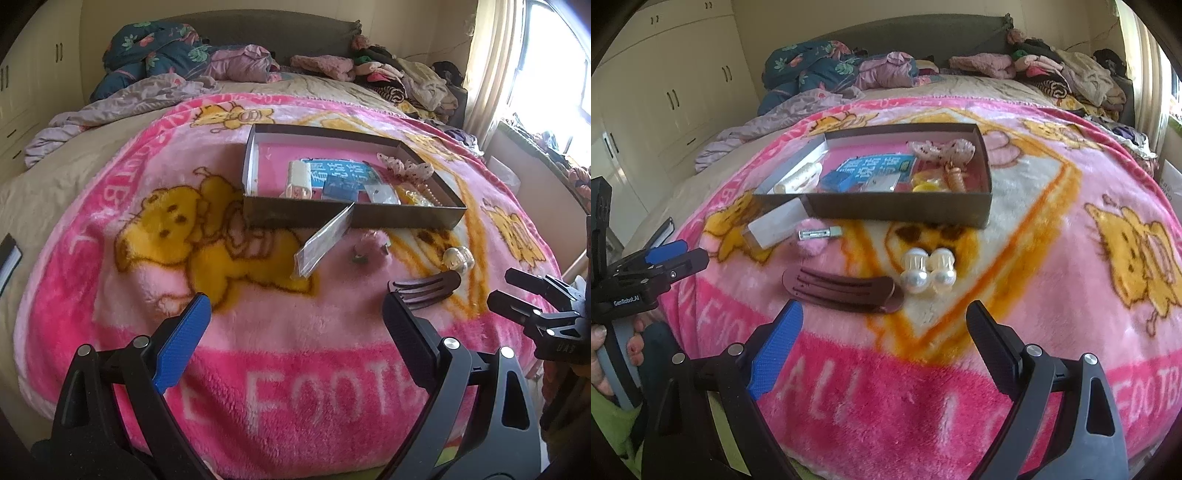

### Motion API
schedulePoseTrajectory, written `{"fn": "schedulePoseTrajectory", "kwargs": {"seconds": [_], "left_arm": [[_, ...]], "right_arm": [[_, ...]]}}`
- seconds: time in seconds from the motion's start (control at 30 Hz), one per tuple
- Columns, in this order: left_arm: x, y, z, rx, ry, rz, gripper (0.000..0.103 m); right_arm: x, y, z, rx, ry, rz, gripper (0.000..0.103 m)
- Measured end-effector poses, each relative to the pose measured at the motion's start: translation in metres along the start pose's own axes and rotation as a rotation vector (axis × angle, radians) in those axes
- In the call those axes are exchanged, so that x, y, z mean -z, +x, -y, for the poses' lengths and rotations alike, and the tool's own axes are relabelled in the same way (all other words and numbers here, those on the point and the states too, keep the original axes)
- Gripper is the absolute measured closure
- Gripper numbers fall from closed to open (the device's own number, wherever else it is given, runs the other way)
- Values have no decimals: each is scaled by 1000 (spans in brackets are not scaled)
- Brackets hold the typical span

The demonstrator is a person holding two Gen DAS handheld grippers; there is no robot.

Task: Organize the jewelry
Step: 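Grasp the clear plastic strip with the left tool while the right tool grasps the brown claw clip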

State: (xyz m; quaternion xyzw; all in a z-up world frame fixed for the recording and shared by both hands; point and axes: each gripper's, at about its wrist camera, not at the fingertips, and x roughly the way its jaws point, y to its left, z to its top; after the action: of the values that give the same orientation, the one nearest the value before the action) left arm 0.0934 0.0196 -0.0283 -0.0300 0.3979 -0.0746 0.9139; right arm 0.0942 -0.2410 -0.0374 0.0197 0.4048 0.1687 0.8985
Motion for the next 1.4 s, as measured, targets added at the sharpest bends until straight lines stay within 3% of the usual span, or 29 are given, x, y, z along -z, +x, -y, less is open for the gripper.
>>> {"fn": "schedulePoseTrajectory", "kwargs": {"seconds": [0.43, 0.5, 0.93, 1.17, 1.3, 1.4], "left_arm": [[5, 16, -10, -8, -9, 3, 18], [5, 16, -9, -6, -5, 2, 18], [-17, 49, -5, 9, 26, -5, 18], [-31, 67, -2, 27, 55, -23, 18], [-35, 74, 0, 42, 73, -37, 19], [-38, 79, 3, 56, 90, -46, 29]], "right_arm": [[9, 31, -1, -49, 58, -56, 16], [10, 37, -2, -54, 66, -65, 20], [4, 72, -5, -83, 117, -87, 22], [-5, 79, -11, -86, 90, -71, 33], [-9, 79, -10, -95, 78, -58, 49], [-13, 77, -7, -108, 80, -49, 60]]}}
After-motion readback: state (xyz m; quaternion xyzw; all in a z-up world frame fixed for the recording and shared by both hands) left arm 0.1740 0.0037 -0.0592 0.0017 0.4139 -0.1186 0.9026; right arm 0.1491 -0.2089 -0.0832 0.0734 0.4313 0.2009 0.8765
